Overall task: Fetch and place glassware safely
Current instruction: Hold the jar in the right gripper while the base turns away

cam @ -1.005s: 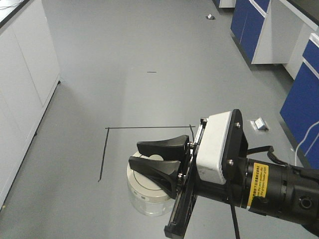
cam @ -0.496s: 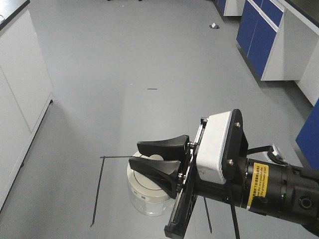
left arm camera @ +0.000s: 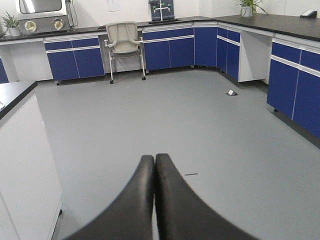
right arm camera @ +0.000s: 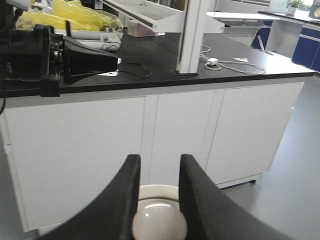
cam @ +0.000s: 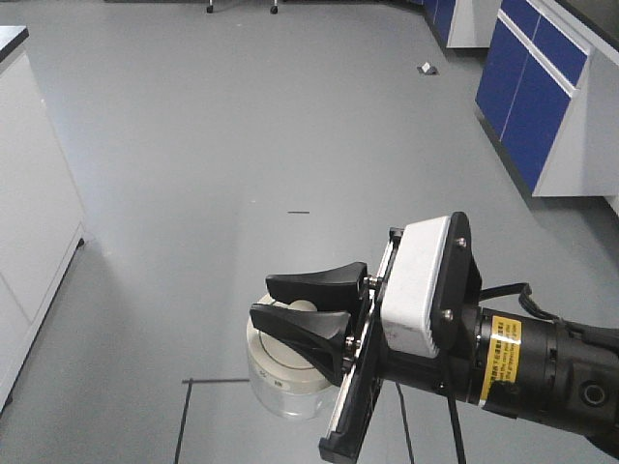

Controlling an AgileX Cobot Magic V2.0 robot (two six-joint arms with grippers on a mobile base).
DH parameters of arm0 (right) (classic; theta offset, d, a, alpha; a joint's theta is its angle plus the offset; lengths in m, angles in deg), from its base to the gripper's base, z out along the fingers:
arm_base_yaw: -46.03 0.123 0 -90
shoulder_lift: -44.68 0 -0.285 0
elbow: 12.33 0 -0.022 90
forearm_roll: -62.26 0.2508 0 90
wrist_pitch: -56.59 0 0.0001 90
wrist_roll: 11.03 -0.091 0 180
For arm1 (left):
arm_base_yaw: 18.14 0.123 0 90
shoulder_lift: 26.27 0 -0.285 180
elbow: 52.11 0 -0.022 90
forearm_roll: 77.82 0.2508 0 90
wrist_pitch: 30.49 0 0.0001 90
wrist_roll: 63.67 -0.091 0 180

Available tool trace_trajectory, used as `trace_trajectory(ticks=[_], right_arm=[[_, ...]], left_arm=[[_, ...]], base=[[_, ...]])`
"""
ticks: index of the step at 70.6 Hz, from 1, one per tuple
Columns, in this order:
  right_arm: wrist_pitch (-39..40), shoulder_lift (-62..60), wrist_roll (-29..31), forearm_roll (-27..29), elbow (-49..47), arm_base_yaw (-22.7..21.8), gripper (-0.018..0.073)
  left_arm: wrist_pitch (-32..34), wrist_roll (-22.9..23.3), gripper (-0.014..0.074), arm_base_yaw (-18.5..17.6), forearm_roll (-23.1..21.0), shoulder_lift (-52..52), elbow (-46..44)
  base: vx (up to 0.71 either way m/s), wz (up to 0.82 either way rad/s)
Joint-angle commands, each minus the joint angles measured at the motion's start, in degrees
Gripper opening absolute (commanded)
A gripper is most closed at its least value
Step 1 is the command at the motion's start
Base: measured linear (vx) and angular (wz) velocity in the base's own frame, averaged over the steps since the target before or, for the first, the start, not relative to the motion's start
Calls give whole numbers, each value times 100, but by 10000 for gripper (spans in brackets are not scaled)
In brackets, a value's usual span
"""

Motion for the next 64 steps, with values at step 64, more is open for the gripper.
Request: trace_trajectory(ticks=[64], right_arm=[[393,-152,22,222,-173,1,-4]], left_arm=[[404,46,-7,-26,-18,-3,-155]], base=[[53,1]])
